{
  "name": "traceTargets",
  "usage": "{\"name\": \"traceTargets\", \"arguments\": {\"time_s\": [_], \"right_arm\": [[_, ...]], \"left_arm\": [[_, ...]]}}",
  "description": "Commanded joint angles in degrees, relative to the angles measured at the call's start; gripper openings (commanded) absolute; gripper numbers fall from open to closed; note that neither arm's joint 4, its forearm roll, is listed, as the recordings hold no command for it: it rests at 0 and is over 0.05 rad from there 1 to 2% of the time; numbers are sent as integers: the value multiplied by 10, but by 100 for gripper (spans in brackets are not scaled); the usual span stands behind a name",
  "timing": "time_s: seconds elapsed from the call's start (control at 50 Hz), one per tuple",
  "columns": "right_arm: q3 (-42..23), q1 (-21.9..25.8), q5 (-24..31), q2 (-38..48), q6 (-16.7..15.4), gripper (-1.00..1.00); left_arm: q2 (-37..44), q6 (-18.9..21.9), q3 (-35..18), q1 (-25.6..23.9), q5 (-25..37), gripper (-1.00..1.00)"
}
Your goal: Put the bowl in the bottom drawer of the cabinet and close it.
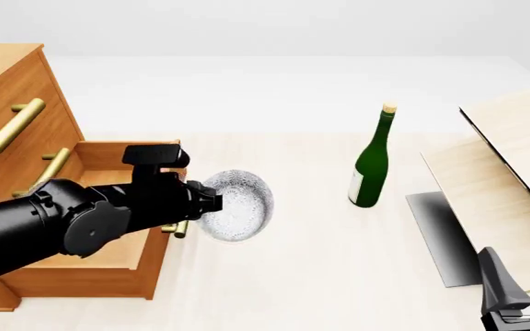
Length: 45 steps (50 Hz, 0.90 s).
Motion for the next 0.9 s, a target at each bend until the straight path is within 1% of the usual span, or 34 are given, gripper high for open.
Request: {"name": "traceTargets", "arguments": {"time_s": [0.02, 0.18, 0.4, 0.68, 0.9], "right_arm": [[0, 0, 0, -1, 0, 100], [0, 0, 0, -1, 0, 100], [0, 0, 0, -1, 0, 100], [0, 0, 0, -1, 0, 100], [0, 0, 0, -1, 0, 100]], "left_arm": [[-32, 15, 7, 11, 12, -100], [-62, 15, 12, 18, 27, -100], [-79, 19, 28, 32, 32, -100], [-114, 12, 34, 40, 51, -100], [-150, 15, 39, 48, 70, -100]]}}
